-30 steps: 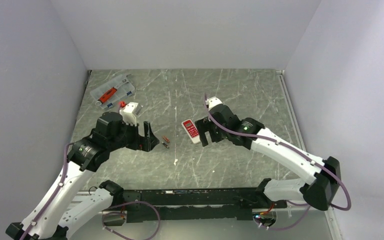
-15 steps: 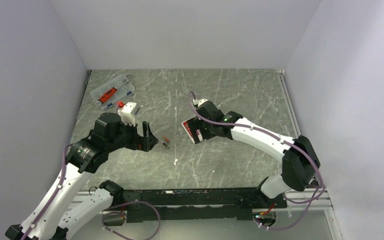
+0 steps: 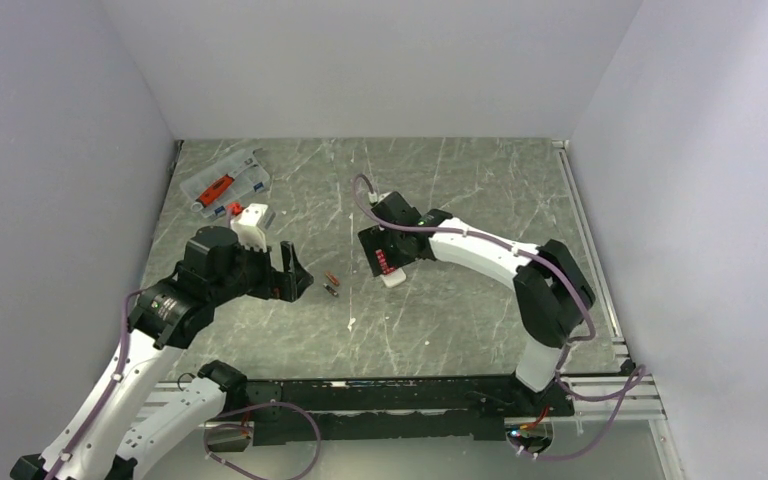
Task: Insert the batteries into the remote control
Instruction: Pick up the remote control from the center of the board.
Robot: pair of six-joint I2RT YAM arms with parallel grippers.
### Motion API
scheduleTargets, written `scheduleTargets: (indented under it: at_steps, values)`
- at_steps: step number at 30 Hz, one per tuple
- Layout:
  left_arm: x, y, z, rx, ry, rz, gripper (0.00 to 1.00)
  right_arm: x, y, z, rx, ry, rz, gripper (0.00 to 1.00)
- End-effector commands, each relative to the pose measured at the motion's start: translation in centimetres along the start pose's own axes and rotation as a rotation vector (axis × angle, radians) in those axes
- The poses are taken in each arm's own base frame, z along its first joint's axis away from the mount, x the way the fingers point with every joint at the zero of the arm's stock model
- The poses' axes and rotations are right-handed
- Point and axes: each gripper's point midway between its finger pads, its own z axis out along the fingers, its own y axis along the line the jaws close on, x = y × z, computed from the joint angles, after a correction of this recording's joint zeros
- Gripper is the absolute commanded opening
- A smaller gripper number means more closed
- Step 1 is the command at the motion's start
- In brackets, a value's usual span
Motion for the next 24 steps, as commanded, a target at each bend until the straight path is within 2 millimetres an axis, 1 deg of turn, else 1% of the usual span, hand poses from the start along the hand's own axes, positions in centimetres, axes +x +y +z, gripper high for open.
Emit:
scheduleTargets:
  at_steps: [1,6,9,13,20,24]
  values:
    - [-0.8,0.3,-0.1,-0.012,-0.039,0.006,0.99,-2.8,0.9,0.7,-0.019,-0.037,0.003,0.90]
    - [-0.9,0.4,0.1,-0.018,-0.038,0.005,0.99,-3.3,0.7,2.1,-0.007,-0.016,-0.010,0.89]
    - [-0.8,0.5,0.1,-0.017,-0.034,0.003,0.99,-2.8,0.5,3.2,0.000,0.017,-0.013,0.88]
    - [-0.8,0.5,0.2,-0.016,-0.032,0.001,0.99,-2.0,0.4,4.0,0.005,0.043,-0.015,0.87]
    - [-0.9,0.4,0.2,-0.007,-0.033,0.000,0.99,-1.1,0.1,4.6,0.012,0.066,-0.030,0.86]
    - [-0.9,0.5,0.3,-0.009,-0.031,-0.003,0.99,-0.1,-0.2,5.1,0.020,0.100,-0.038,0.84]
